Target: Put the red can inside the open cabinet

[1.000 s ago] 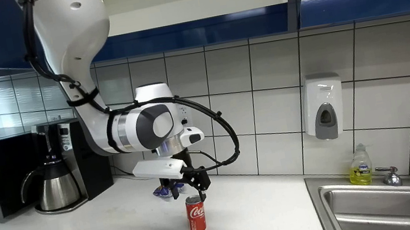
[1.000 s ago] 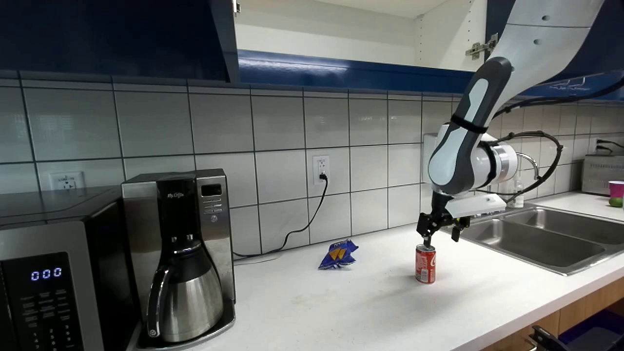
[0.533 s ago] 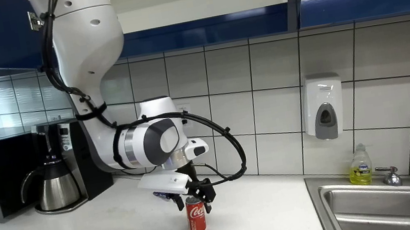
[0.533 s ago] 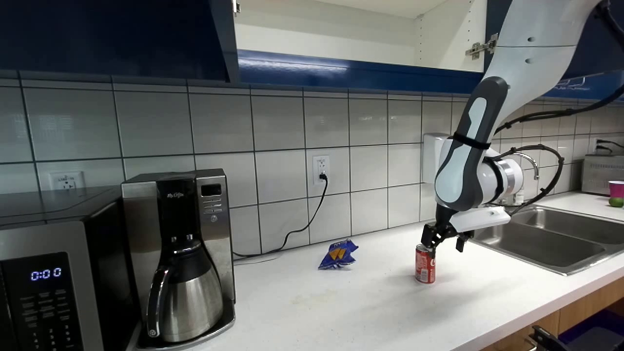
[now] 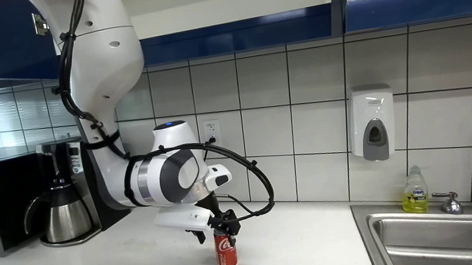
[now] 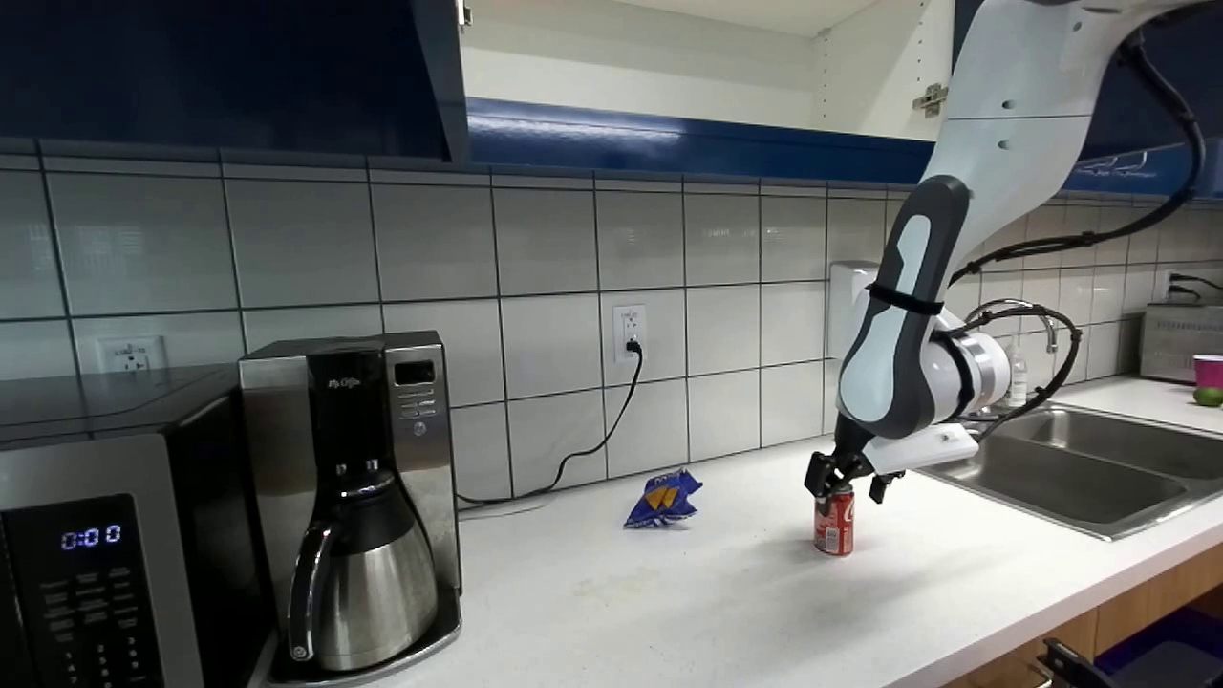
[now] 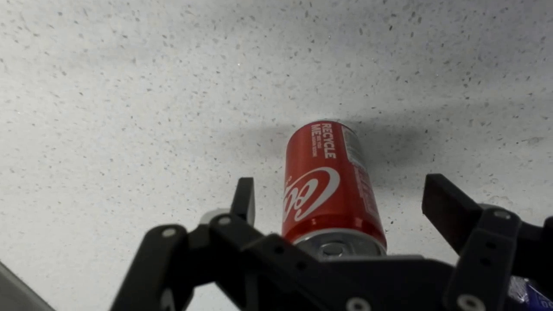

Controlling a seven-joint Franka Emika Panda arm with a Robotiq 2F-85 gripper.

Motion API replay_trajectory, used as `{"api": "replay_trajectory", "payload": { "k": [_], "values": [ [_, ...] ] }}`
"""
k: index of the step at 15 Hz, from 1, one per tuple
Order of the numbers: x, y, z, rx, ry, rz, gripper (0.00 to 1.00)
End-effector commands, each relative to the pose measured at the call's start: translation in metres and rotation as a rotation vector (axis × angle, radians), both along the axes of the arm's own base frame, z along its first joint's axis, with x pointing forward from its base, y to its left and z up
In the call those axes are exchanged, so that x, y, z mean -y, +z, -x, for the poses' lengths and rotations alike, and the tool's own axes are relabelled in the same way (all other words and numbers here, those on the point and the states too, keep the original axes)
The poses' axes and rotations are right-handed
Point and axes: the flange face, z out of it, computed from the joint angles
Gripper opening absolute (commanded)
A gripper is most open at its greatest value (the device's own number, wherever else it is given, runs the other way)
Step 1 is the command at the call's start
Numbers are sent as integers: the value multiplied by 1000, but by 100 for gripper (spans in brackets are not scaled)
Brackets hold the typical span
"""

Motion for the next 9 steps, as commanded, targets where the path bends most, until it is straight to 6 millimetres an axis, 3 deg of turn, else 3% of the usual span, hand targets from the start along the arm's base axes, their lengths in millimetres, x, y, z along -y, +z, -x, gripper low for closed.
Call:
{"api": "replay_trajectory", "payload": {
  "k": [1, 9],
  "values": [
    [-3, -5, -6, 29, 7, 1, 100],
    [-1, -10, -13, 64, -14, 4, 100]
  ]
}}
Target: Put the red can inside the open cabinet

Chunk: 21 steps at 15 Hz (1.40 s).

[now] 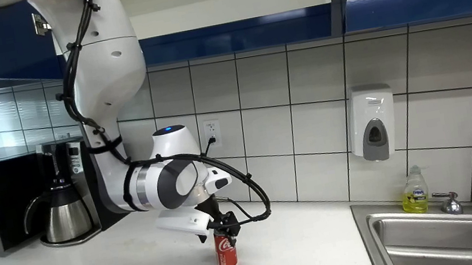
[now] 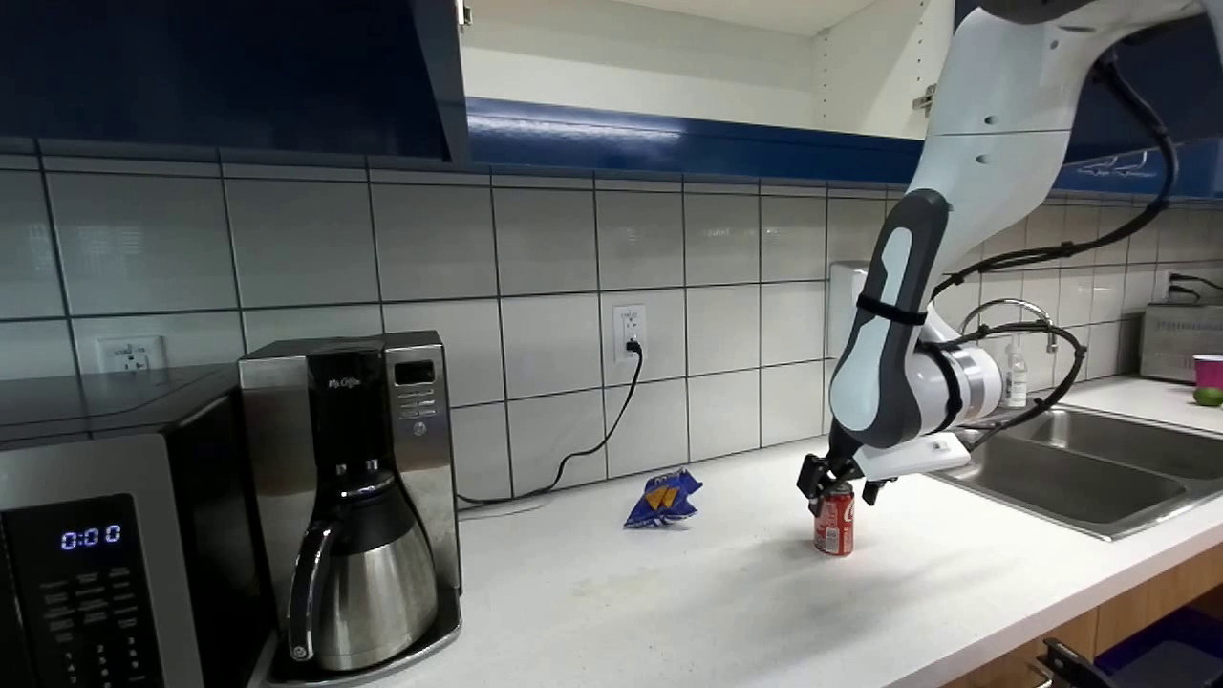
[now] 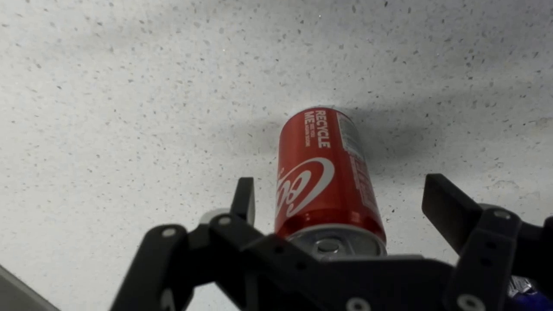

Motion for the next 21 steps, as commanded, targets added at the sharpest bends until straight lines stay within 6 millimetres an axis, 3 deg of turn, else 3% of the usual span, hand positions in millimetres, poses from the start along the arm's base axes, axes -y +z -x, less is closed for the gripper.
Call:
{"api": "replay_trajectory", "payload": {
  "k": [1, 17, 18, 19, 21],
  "values": [
    [2, -2, -8, 28, 15, 15, 100],
    [8, -8, -21, 42, 18, 27, 100],
    [8, -8, -21, 41, 17, 26, 75],
    [8, -8, -21, 41, 18, 26, 74],
    [7, -9, -21, 41, 18, 23, 58]
  ]
}}
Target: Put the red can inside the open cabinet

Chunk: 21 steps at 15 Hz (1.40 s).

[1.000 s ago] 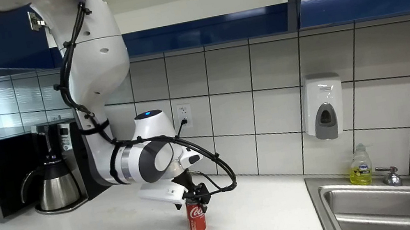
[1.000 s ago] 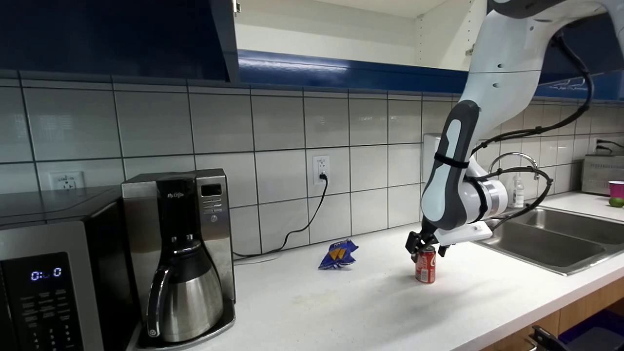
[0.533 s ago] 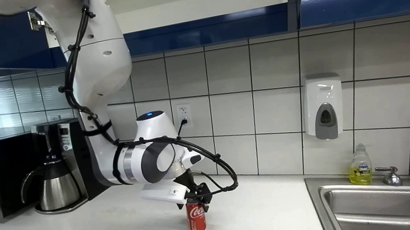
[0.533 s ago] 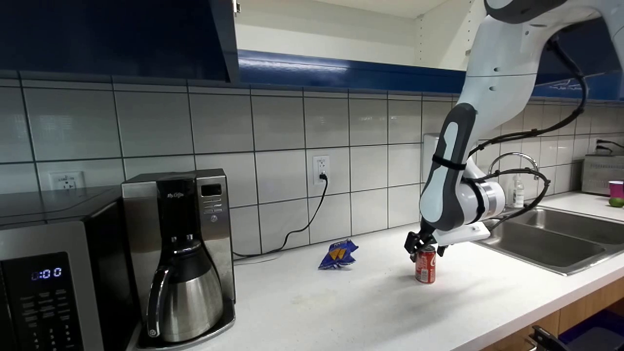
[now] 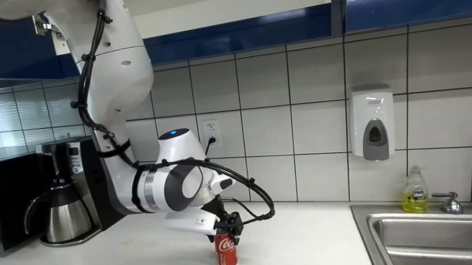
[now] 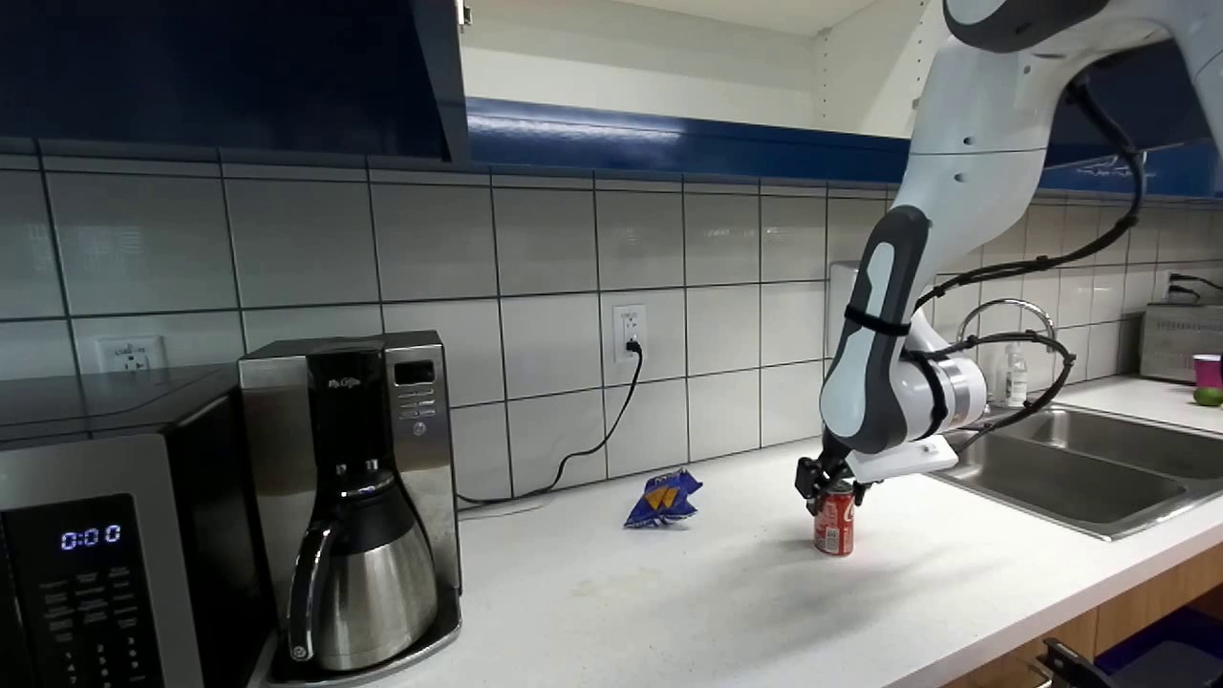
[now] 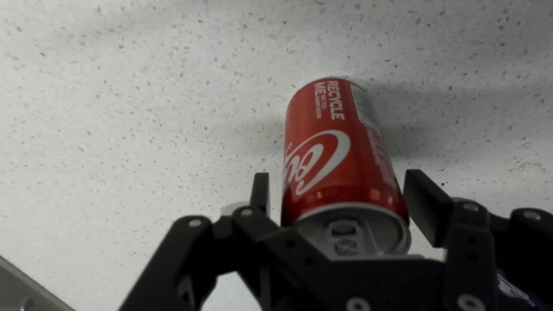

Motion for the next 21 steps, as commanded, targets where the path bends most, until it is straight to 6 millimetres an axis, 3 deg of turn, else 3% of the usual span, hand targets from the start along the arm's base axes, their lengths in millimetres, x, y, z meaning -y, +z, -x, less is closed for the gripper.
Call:
{"api": "replay_trajectory", "payload": {
  "k": [1, 3, 8, 21],
  "values": [
    [0, -1, -4, 13, 17, 7, 49],
    [-1, -2, -4, 14, 18, 6, 39],
    [0, 1, -7, 7, 10, 7, 39],
    [-7, 51, -27, 20, 10, 1, 39]
  ]
}}
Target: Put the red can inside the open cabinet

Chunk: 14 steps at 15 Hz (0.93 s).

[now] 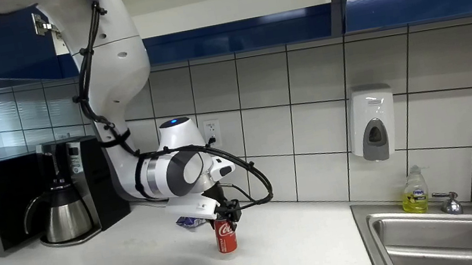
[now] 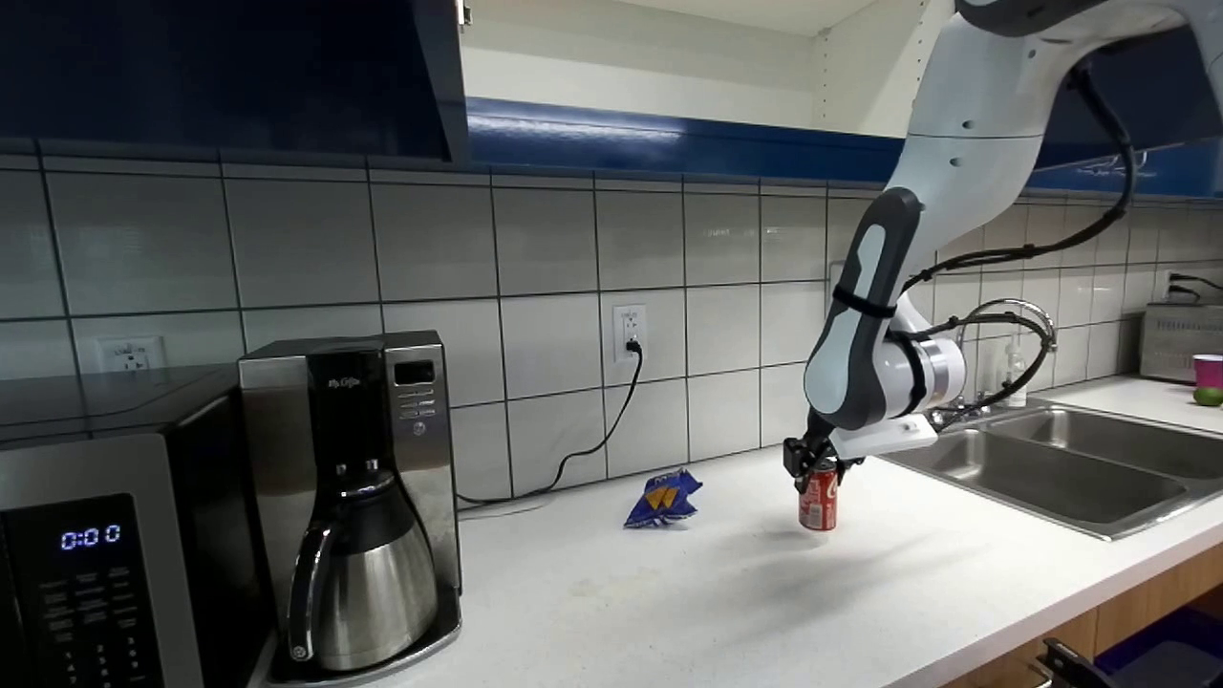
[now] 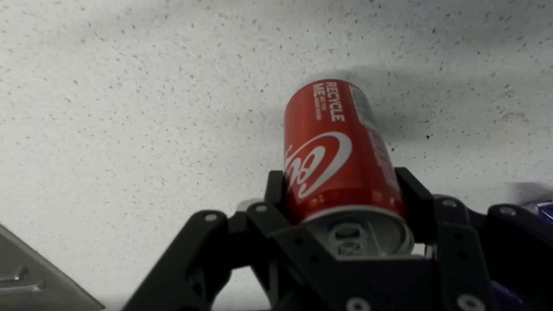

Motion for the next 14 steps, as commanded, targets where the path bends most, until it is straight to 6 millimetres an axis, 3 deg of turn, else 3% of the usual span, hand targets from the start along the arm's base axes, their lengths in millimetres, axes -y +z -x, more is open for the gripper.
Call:
{"api": "replay_trajectory", "payload": {
  "k": [1, 7, 14],
  "values": [
    [-1, 31, -6, -12, 0, 1, 39],
    [1, 73, -15, -45, 2, 14, 39],
    [-10, 128, -24, -73, 22, 28, 39]
  ]
}}
